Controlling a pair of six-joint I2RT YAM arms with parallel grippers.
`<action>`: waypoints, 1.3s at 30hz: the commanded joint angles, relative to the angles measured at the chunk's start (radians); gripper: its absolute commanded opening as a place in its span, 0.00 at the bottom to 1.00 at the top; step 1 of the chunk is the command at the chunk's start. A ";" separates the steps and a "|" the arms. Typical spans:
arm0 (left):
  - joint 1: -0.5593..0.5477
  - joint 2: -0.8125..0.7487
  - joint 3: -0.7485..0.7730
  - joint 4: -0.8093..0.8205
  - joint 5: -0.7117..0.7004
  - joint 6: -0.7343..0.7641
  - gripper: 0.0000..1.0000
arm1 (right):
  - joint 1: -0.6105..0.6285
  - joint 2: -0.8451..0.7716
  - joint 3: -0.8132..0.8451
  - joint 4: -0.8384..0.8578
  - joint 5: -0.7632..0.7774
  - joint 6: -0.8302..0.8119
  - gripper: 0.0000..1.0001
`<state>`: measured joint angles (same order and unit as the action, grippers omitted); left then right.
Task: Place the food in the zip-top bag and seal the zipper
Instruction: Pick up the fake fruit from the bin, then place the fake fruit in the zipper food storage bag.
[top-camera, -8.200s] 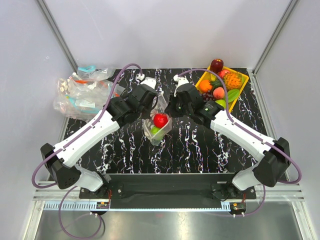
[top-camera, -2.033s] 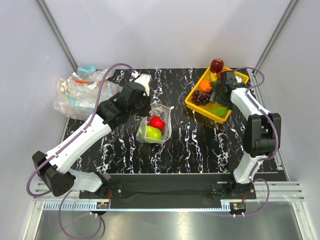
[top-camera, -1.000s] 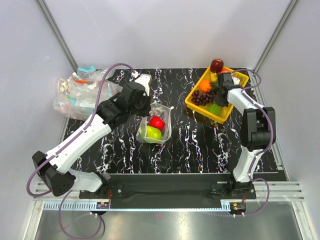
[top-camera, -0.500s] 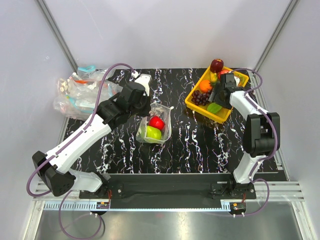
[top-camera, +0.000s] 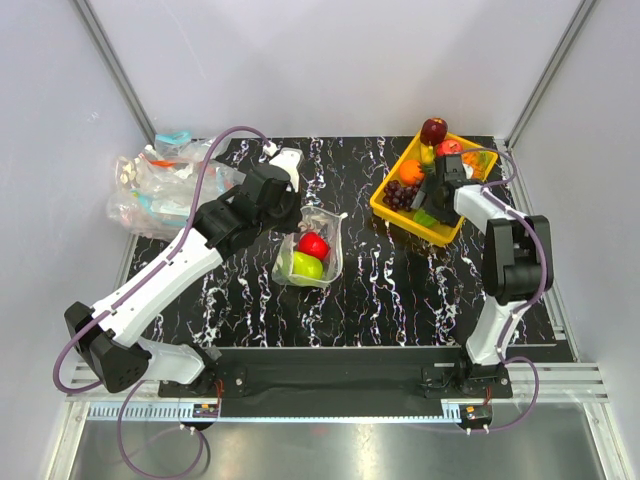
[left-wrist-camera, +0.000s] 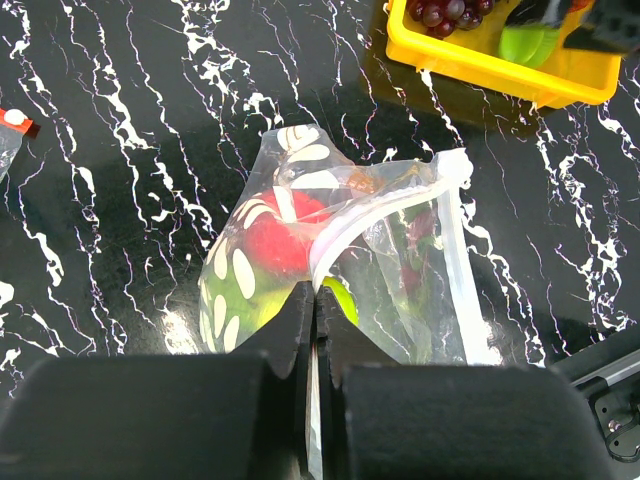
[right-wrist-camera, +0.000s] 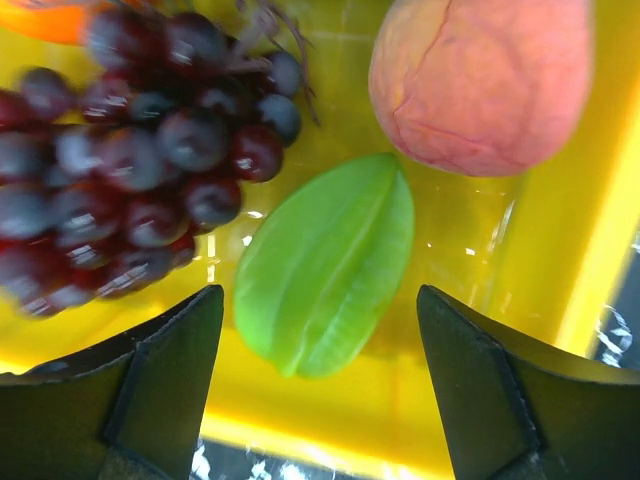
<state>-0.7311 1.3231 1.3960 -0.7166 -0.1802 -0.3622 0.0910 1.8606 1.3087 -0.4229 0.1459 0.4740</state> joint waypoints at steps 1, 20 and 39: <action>0.002 -0.024 0.020 0.025 -0.019 0.017 0.00 | 0.001 0.055 0.027 0.032 -0.011 0.031 0.83; 0.004 -0.005 0.040 0.022 -0.008 0.019 0.00 | 0.001 -0.208 -0.048 0.059 0.035 -0.038 0.52; 0.004 0.048 0.075 0.022 0.018 0.011 0.00 | 0.368 -0.643 -0.086 -0.053 -0.472 -0.183 0.43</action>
<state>-0.7311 1.3712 1.4319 -0.7254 -0.1783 -0.3614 0.4152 1.2778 1.2339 -0.4507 -0.1730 0.3172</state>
